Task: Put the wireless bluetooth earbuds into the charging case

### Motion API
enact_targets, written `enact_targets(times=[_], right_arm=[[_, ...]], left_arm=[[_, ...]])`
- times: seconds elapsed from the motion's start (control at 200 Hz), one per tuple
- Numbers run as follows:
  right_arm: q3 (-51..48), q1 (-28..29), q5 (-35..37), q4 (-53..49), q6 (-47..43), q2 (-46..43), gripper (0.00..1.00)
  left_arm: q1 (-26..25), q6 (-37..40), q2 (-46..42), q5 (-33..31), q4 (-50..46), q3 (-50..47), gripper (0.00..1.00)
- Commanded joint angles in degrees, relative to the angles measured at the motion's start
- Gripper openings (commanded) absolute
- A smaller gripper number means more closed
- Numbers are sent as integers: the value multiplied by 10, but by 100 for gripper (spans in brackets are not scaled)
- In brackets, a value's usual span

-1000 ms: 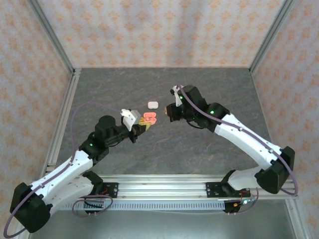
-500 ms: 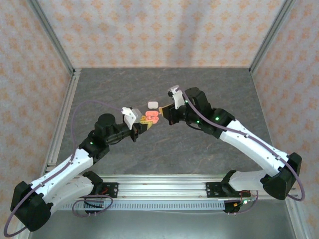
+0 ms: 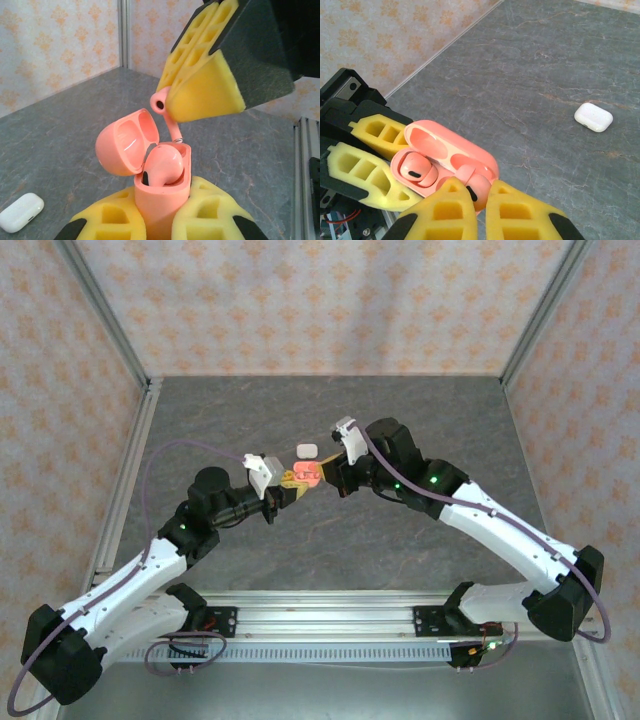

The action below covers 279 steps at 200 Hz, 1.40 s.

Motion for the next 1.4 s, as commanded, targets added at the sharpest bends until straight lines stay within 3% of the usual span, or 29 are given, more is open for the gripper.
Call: enact_targets(times=[0.0,0.26,0.67,1.391], right_arm=[[-3,4,8,13,-21,-8,10],[-3,16,28,11,-54,-12,9],[-18,81,137,10,-136,-13,10],[12,84,49,-48,-115,-1,31]], left_arm=[[2,-18,-5,20,32,26,0],[3,-34,-11,15,37,31,0],[3,-55,-4,1,50,42,0],[3,-65,15,-9,61,46,0]])
